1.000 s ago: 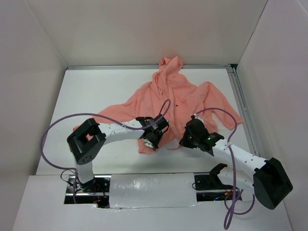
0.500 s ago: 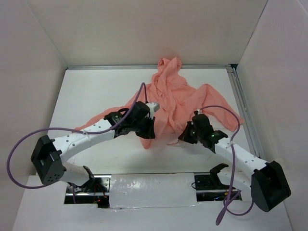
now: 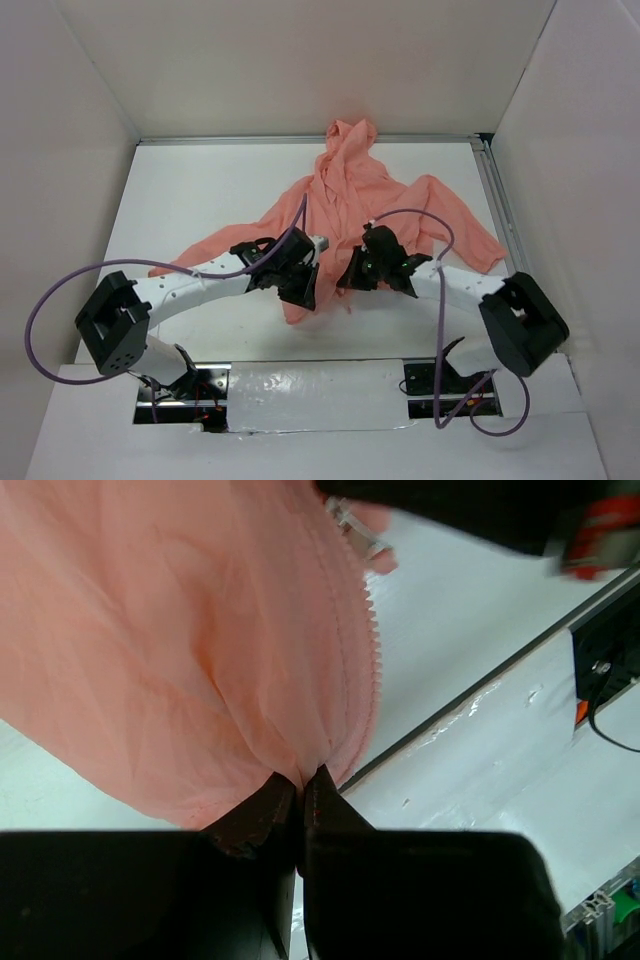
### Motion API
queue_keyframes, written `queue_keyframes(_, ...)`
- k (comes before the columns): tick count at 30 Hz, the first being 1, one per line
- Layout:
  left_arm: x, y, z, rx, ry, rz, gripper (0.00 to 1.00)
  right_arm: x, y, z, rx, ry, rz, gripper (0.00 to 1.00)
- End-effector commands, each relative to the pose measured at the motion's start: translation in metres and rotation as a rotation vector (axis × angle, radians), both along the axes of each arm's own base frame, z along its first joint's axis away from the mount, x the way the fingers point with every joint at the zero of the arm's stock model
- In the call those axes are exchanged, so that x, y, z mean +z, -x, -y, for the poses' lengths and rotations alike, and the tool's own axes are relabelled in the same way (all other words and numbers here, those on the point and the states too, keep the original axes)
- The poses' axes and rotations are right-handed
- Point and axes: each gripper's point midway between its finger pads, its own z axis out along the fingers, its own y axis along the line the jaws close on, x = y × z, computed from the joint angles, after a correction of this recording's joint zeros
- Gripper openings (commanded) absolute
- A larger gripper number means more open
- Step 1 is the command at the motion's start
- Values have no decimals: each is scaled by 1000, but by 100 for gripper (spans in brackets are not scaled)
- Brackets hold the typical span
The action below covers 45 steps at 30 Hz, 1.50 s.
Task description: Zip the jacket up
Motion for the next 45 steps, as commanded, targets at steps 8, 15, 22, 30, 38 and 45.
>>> queue_keyframes(8,44,-16,-6,107,53,66,11,-49,-4,-6,-84,108,-122,0)
queue_keyframes(15,79,-23,-26,173,71,143,24,-85,13,25,-188,261,-246,0)
queue_keyframes(22,84,-25,-39,221,70,154,11,-86,10,53,-272,354,-238,0)
queue_keyframes(30,65,-9,-12,84,198,92,0,-52,-29,48,-279,303,-117,0)
queue_keyframes(38,27,24,22,-37,192,-32,0,-12,-16,56,-206,228,-13,0)
queue_keyframes(45,-16,92,24,-154,63,-233,57,-37,-12,68,-247,258,-77,0)
